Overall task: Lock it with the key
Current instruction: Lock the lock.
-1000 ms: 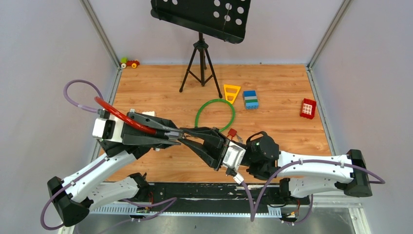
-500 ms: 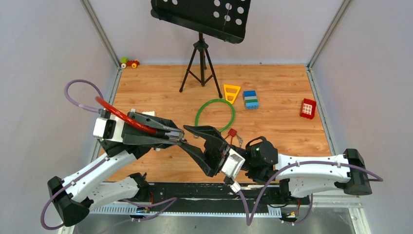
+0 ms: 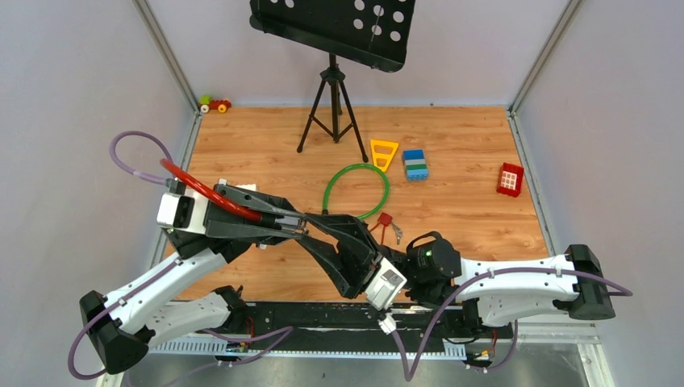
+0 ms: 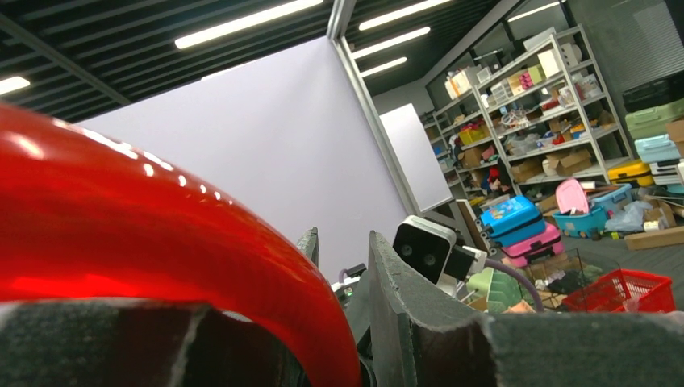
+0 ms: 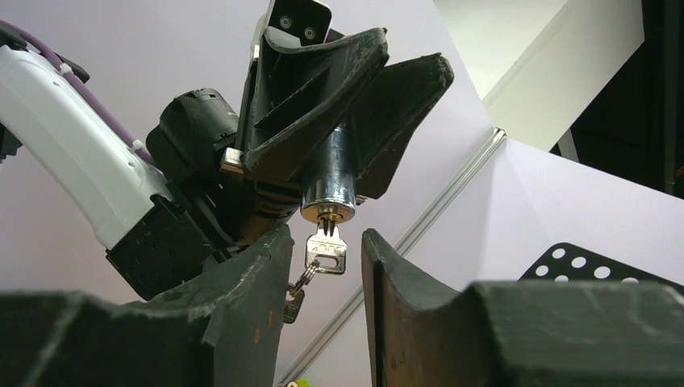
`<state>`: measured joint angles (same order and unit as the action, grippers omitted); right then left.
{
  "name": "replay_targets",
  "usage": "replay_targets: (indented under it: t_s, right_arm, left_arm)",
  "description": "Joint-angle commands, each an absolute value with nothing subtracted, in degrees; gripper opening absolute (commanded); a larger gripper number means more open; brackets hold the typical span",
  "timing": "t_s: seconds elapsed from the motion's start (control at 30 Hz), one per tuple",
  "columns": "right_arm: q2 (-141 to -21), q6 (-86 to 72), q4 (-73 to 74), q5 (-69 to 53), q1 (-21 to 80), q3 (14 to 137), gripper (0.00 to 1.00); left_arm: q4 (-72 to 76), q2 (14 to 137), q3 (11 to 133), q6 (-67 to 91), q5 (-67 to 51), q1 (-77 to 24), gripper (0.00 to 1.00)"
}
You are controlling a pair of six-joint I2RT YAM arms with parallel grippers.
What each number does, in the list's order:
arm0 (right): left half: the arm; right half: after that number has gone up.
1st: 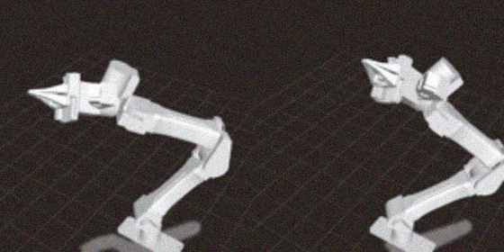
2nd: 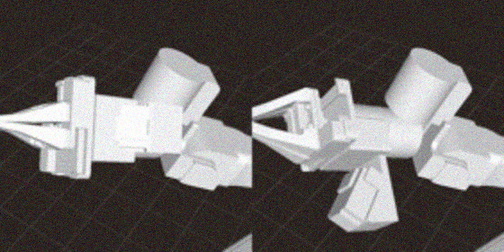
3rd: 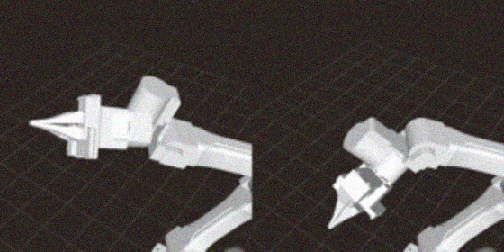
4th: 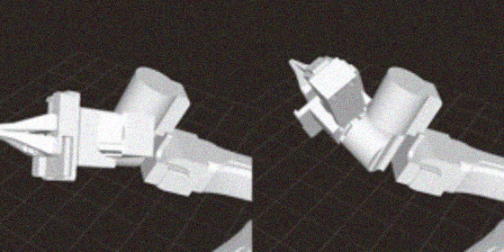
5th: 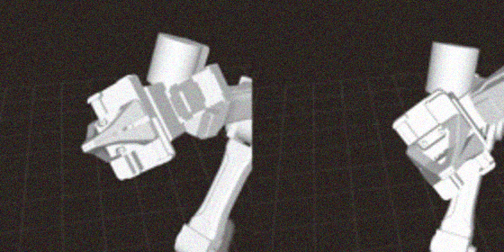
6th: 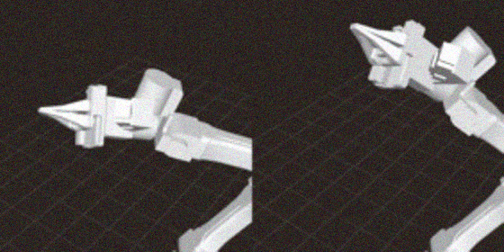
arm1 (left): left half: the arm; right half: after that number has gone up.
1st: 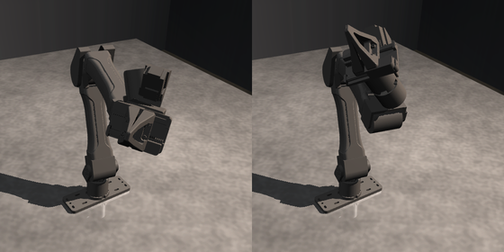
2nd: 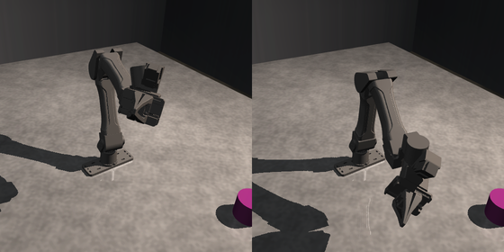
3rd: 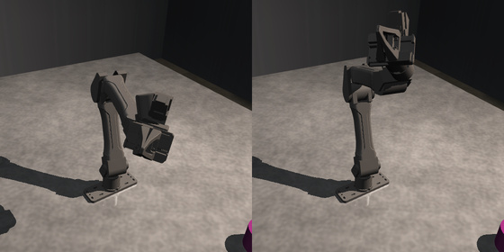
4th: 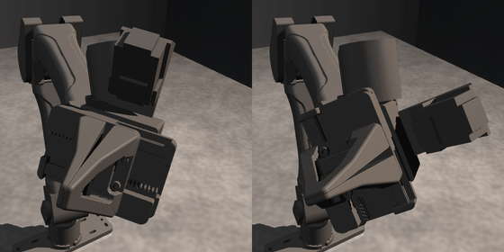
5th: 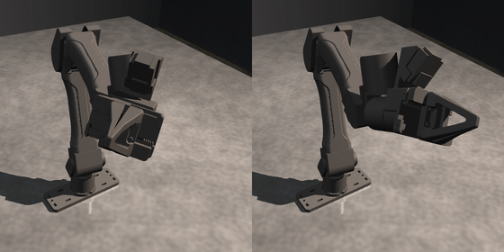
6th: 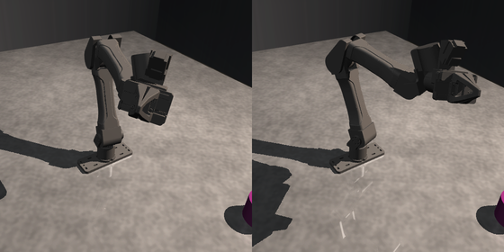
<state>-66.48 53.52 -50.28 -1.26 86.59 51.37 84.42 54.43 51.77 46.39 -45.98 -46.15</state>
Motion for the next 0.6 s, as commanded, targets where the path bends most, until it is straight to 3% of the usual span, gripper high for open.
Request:
replay_targets:
  t_s: [0.0, 0.23, 0.57]
  right_arm:
    - [-67.7, 57.0, -52.3, 1.4, 87.2, 51.9, 0.35]
    - [-68.8, 62.0, -51.1, 3.9, 88.2, 52.0, 0.32]
    - [-69.2, 63.6, -53.0, 4.8, 89.5, 51.5, 0.07]
  left_arm:
    - [85.8, 54.4, 52.5, 47.1, -45.6, -46.4, 0.0]
    - [85.9, 54.3, 52.2, 47.4, -45.7, -46.4, 0.0]
    - [85.9, 54.1, 52.0, 47.5, -45.8, -46.4, 0.0]
